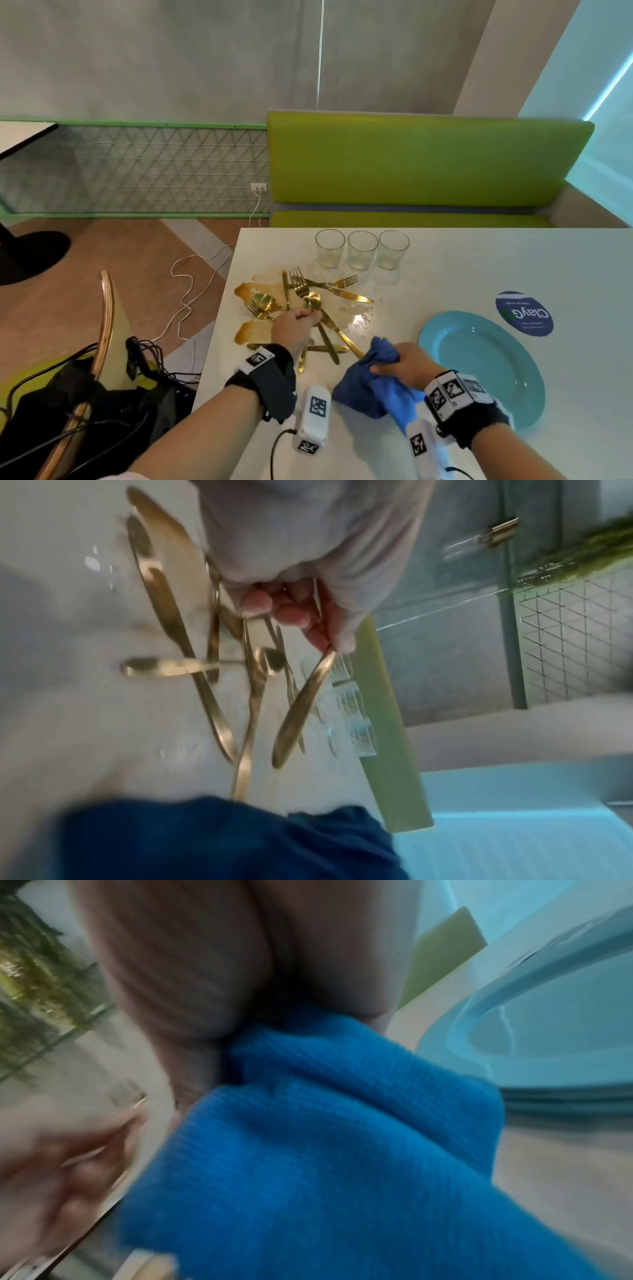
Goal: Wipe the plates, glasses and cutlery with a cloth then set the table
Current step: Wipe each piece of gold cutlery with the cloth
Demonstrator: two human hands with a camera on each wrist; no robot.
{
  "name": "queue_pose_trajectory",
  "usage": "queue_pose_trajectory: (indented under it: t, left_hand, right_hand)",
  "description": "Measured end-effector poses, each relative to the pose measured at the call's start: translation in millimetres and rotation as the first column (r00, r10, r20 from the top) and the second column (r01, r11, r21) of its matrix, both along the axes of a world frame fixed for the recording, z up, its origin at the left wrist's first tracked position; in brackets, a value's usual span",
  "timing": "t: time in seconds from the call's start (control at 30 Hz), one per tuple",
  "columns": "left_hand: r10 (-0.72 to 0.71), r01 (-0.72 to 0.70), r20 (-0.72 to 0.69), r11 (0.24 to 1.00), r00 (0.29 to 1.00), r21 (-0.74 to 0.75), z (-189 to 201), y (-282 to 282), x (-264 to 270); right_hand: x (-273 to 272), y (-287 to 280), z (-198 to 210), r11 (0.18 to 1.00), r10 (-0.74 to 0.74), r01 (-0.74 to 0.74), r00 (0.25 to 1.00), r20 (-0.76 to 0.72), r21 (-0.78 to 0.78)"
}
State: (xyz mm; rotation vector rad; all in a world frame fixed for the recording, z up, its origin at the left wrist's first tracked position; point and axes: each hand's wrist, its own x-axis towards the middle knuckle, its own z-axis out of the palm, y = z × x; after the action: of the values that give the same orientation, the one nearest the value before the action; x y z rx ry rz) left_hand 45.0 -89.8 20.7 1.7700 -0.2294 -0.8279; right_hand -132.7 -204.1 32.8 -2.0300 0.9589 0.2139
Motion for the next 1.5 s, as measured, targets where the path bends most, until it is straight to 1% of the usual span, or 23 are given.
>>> queue_pose_trajectory:
  t: [0.07,0.1,0.13,0.2,0.27,0.3,0.33,0.47,0.53,0.6,0.73,0.8,0.83,0.87,0.93,0.97,1.0,1.03,1.1,1.17,1.27,1.37,1.5]
  left_hand:
    - [-0.159,0.150,0.073,0.982,0.985,0.111,-2.0,10.7,8.4]
    - [-0.274,0.253,0.101,0.950,0.956,0.183,-4.6,16.2,7.8]
    - [-0.402,0.361,0.129,0.897,0.907,0.256,-8.2,21.2,4.8]
    - [-0.646,0.551,0.156,0.733,0.747,0.399,-17.2,28.5,-7.9]
    - [-0.802,0.661,0.139,0.565,0.581,0.494,-28.6,32.7,-25.3]
    - [-0.846,0.687,0.130,0.501,0.517,0.526,-34.4,33.4,-33.9]
    - [-0.874,0.700,0.122,0.453,0.470,0.552,-38.2,34.1,-41.8]
    - [-0.953,0.704,0.101,0.279,0.285,0.653,-46.0,28.6,-61.8]
    - [-0.972,0.709,0.094,0.221,0.215,0.670,-46.1,25.8,-66.8]
    - [-0.979,0.720,0.102,0.199,0.176,0.665,-46.9,24.0,-69.8]
    - [-0.979,0.763,0.127,0.203,0.158,0.613,-54.0,21.0,-69.5]
    - [-0.972,0.758,0.159,0.236,0.176,0.608,-51.5,18.7,-67.3]
    - [-0.957,0.734,0.201,0.288,0.207,0.615,-48.4,15.4,-64.1]
    - [-0.928,0.688,0.278,0.370,0.247,0.624,-44.6,11.0,-58.1]
    - [-0.812,0.536,0.441,0.584,0.383,0.609,-41.4,-1.9,-38.1]
    - [-0.737,0.437,0.498,0.674,0.457,0.596,-41.5,-8.5,-25.1]
    - [-0.679,0.337,0.529,0.723,0.509,0.603,-42.4,-13.9,-12.3]
    - [-0.651,0.245,0.546,0.732,0.528,0.636,-43.4,-18.4,-0.4]
    - [-0.669,0.126,0.522,0.670,0.529,0.732,-46.5,-24.7,15.5]
    - [-0.692,0.093,0.477,0.613,0.542,0.785,-51.3,-29.8,20.6]
    - [-0.680,0.057,0.453,0.587,0.577,0.808,-58.3,-35.2,17.7]
    - [-0.664,0.068,0.406,0.567,0.628,0.821,-62.3,-36.1,13.4]
    - [-0.660,0.131,0.311,0.531,0.684,0.837,-60.4,-39.1,13.8]
  right_hand:
    - [-6.3,-17.9,6.1,0.986,-0.160,0.162,0.986,0.041,-0.033]
    - [-7.7,-27.5,9.4,0.973,-0.221,0.223,0.974,0.044,-0.051]
    - [-8.0,-37.2,11.2,0.961,-0.268,0.269,0.963,0.028,-0.070]
    - [-8.0,-52.1,19.4,0.930,-0.343,0.348,0.938,0.053,-0.122]
    - [-8.2,-63.0,29.5,0.887,-0.415,0.431,0.901,0.122,-0.164]
    - [-8.2,-67.6,34.7,0.873,-0.431,0.455,0.888,0.161,-0.175]
    - [-8.1,-71.2,40.0,0.863,-0.441,0.470,0.880,0.178,-0.185]
    - [-8.8,-76.0,45.4,0.862,-0.446,0.480,0.871,0.206,-0.162]
    - [-9.2,-73.8,43.4,0.870,-0.434,0.468,0.876,0.212,-0.152]
    - [-10.5,-72.5,37.1,0.873,-0.439,0.470,0.873,0.213,-0.128]
    - [-9.6,-71.5,29.7,0.879,-0.443,0.467,0.874,0.199,-0.095]
    - [-6.9,-72.7,27.3,0.881,-0.442,0.465,0.875,0.195,-0.086]
    - [-5.2,-73.2,27.2,0.885,-0.436,0.458,0.878,0.198,-0.080]
    - [-3.5,-73.8,27.1,0.890,-0.428,0.450,0.879,0.209,-0.072]
    - [-0.8,-74.1,29.2,0.890,-0.434,0.455,0.865,0.252,-0.028]
    - [-0.2,-74.7,29.6,0.885,-0.451,0.465,0.847,0.282,0.020]
    - [-0.6,-75.4,30.1,0.877,-0.472,0.474,0.823,0.315,0.074]
    - [-1.6,-75.9,31.4,0.868,-0.494,0.478,0.801,0.339,0.135]
    - [-5.5,-78.3,32.7,0.847,-0.531,0.463,0.756,0.383,0.262]
    - [-11.0,-82.8,32.4,0.811,-0.580,0.438,0.692,0.430,0.388]
    - [-20.1,-91.5,28.5,0.762,-0.630,0.361,0.607,0.484,0.538]
    - [-26.5,-98.2,21.6,0.747,-0.642,0.323,0.574,0.508,0.581]
    - [-30.5,-100.0,17.8,0.752,-0.626,0.300,0.605,0.493,0.586]
